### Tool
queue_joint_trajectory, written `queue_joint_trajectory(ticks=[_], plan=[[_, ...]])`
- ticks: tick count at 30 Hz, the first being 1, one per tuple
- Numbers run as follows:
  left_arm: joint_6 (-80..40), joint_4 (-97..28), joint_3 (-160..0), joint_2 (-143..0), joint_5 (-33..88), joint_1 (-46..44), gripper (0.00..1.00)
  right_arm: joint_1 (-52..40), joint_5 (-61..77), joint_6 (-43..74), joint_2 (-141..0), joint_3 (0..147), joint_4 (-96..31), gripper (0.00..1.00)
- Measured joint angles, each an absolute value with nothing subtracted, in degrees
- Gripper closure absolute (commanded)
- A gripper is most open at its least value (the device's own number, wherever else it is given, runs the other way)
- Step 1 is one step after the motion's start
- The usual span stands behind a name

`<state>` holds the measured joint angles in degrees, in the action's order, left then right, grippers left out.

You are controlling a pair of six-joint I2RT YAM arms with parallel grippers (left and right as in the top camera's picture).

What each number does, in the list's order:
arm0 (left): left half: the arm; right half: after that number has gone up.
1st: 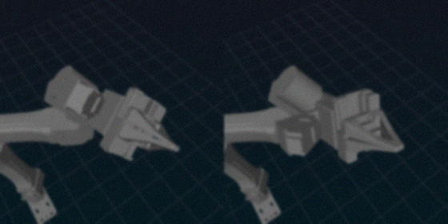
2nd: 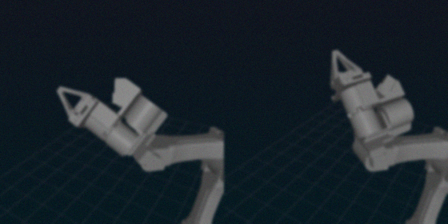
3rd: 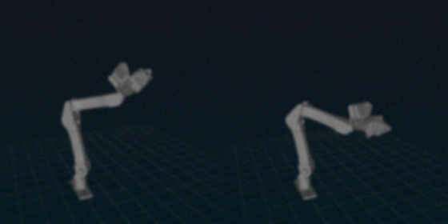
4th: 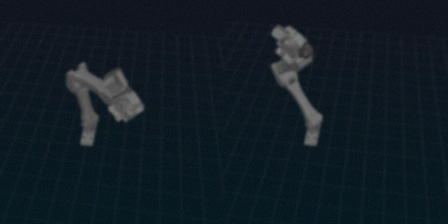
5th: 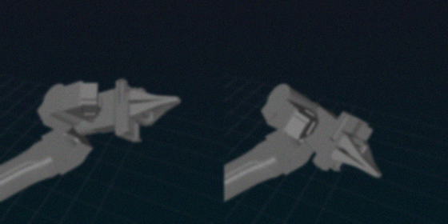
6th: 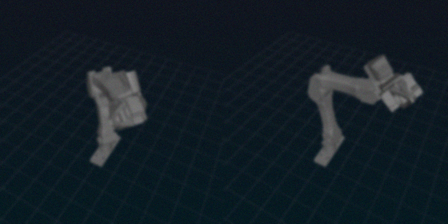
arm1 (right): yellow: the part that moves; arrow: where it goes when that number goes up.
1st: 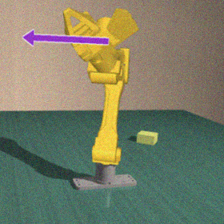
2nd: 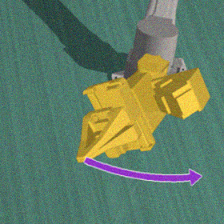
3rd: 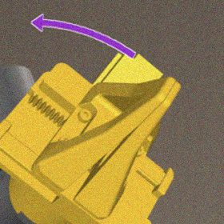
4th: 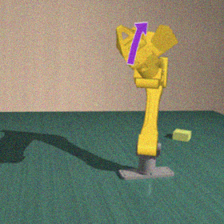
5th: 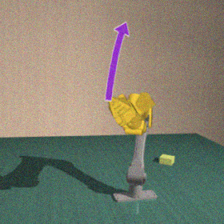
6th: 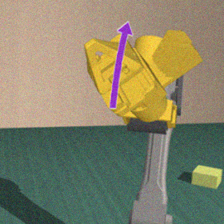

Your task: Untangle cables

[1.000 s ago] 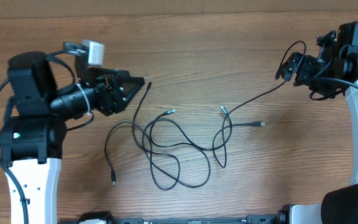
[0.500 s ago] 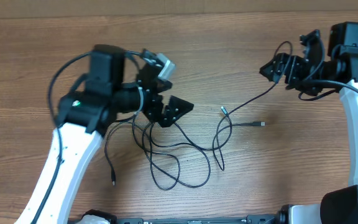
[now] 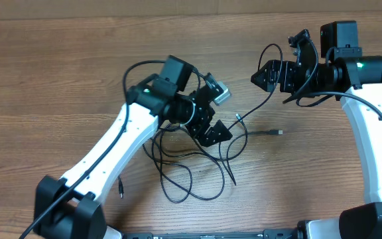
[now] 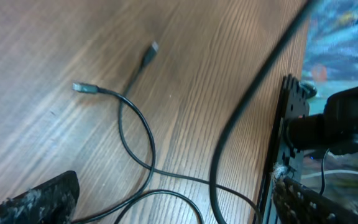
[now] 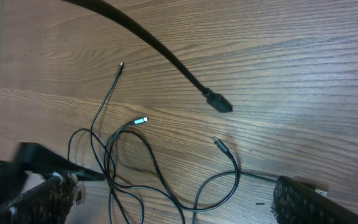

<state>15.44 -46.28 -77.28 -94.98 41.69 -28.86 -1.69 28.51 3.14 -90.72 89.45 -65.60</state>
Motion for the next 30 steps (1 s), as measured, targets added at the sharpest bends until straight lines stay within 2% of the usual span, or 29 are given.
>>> queue_joint_trajectory(ticks=[3,4,5,7,15,19,24,30], plan=[[15.6,-46.3,-77.3,-97.3,41.7,-29.4,0.14,-1.7,28.5,3.2,-90.7,89.4,-65.5,0.0],[15.7,-46.3,-77.3,-97.8,41.8,-29.7,0.23,-1.7,28.5,3.2,-90.7,89.4,-65.6,0.0],[15.8,-46.3,-77.3,-98.5,42.0,-29.9,0.41,-1.7,28.5,3.2,-90.7,89.4,-65.6,0.0],[16.1,-46.3,-77.3,-99.2,42.6,-30.1,0.96,-1.7,28.5,3.1,-90.7,89.4,-65.6,0.0],[16.5,-46.3,-77.3,-99.5,43.7,-30.4,0.96,-1.7,28.4,3.2,-90.7,89.4,-65.5,0.0],[12.6,-46.7,-77.4,-99.4,43.2,-30.1,0.96,-1.7,24.4,3.2,-90.7,89.4,-66.4,0.0],[8.2,-47.2,-81.4,-97.5,38.0,-29.5,0.96,-1.7,17.0,3.2,-90.7,89.4,-70.3,0.0],[4.3,-46.5,-93.8,-87.8,26.8,-29.5,0.96,-1.7,13.0,3.0,-90.7,89.4,-74.3,0.0]])
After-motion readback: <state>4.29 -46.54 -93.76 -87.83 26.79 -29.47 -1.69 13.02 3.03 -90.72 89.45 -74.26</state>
